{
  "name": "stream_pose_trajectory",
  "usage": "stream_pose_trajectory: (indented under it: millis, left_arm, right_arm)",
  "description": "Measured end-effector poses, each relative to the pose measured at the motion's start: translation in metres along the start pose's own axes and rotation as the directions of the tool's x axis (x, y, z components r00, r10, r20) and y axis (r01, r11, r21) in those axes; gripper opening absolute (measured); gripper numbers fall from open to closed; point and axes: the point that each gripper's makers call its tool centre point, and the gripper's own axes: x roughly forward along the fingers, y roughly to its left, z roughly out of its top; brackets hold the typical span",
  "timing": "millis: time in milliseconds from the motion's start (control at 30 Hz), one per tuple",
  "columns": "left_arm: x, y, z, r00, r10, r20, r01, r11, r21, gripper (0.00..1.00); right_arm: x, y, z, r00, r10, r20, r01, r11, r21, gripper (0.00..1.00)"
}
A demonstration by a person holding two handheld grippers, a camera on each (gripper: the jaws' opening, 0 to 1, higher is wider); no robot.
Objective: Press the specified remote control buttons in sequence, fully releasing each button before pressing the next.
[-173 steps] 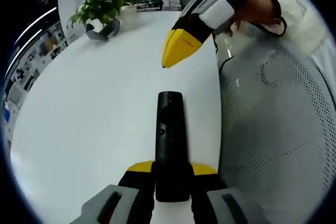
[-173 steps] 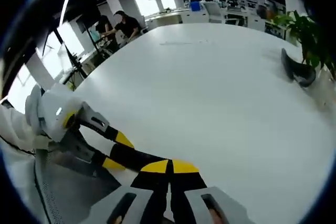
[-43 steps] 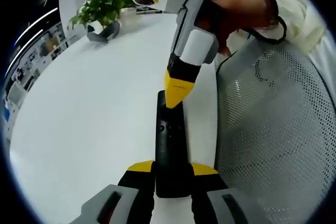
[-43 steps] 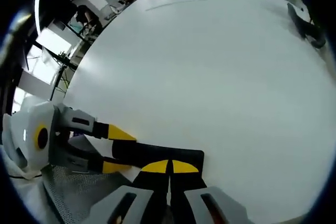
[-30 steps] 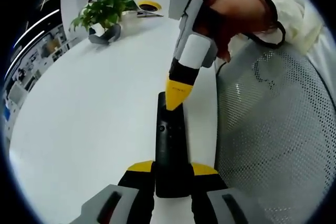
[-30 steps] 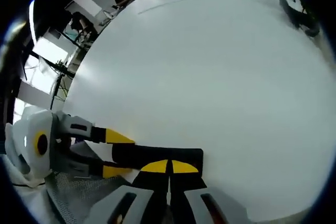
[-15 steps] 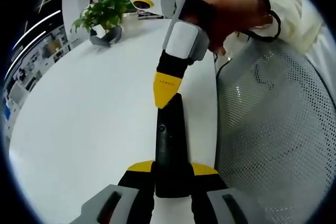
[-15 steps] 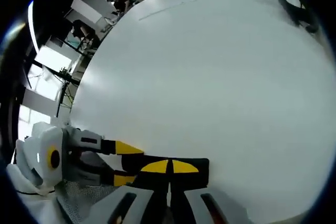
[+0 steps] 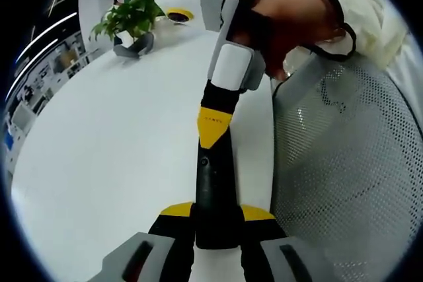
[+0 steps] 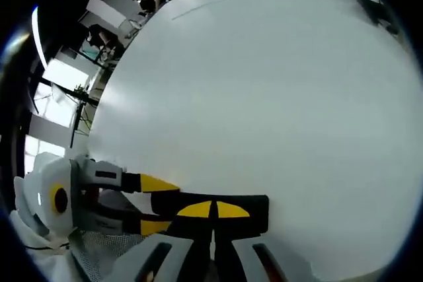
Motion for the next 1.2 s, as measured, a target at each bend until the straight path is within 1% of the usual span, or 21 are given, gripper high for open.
stream_pose_trajectory:
  millis: [67,167,367,467,533,600,700,800,933,1100,1200]
  left_arm:
    - [0.000,0.000,0.000,1.000,0.004,0.004,-0.004,1.000,-0.014,0.24]
    - [0.000,0.000,0.001,1.000,0.008,0.005,-0.008,1.000,-0.016,0.24]
    - [0.001,0.000,0.000,1.000,0.009,-0.005,-0.009,1.000,-0.016,0.24]
    - [0.001,0.000,0.000,1.000,0.015,-0.008,-0.015,1.000,-0.015,0.24]
    - [0.001,0.000,0.000,1.000,0.014,-0.009,-0.014,1.000,-0.015,0.24]
    - [0.001,0.000,0.000,1.000,0.012,-0.010,-0.013,1.000,-0.014,0.24]
    - [0.000,0.000,0.000,1.000,0.009,-0.008,-0.009,1.000,-0.017,0.24]
    - [0.000,0.000,0.000,1.000,0.009,-0.004,-0.009,1.000,-0.018,0.24]
    - [0.000,0.000,0.000,1.000,0.004,0.002,-0.004,1.000,-0.024,0.24]
    - [0.000,0.000,0.000,1.000,0.005,-0.004,-0.005,1.000,-0.019,0.24]
    - [0.000,0.000,0.000,1.000,0.007,-0.004,-0.008,1.000,-0.022,0.24]
  right_arm:
    - [0.001,0.000,0.000,1.000,0.000,-0.006,0.000,1.000,0.010,0.00]
    - [0.001,-0.001,0.000,1.000,-0.004,-0.015,0.004,1.000,0.025,0.00]
    - [0.002,-0.001,0.000,0.999,-0.034,-0.016,0.034,0.999,0.018,0.00]
    - [0.001,0.000,0.000,1.000,-0.023,-0.012,0.023,1.000,-0.001,0.00]
    - [0.000,0.002,0.000,1.000,0.002,-0.012,-0.003,0.998,-0.069,0.00]
    - [-0.001,0.001,-0.001,1.000,0.015,-0.003,-0.015,0.999,-0.044,0.00]
    - [-0.003,0.002,-0.002,0.999,0.032,-0.002,-0.032,0.998,-0.051,0.00]
    - [-0.005,0.009,-0.003,0.998,0.059,0.003,-0.059,0.996,-0.065,0.00]
    - [-0.002,0.011,-0.009,0.999,0.046,-0.024,-0.048,0.994,-0.097,0.00]
    - [0.000,0.009,-0.011,0.999,0.041,-0.032,-0.044,0.994,-0.099,0.00]
    - [-0.001,0.009,-0.011,0.999,0.046,-0.027,-0.048,0.995,-0.091,0.00]
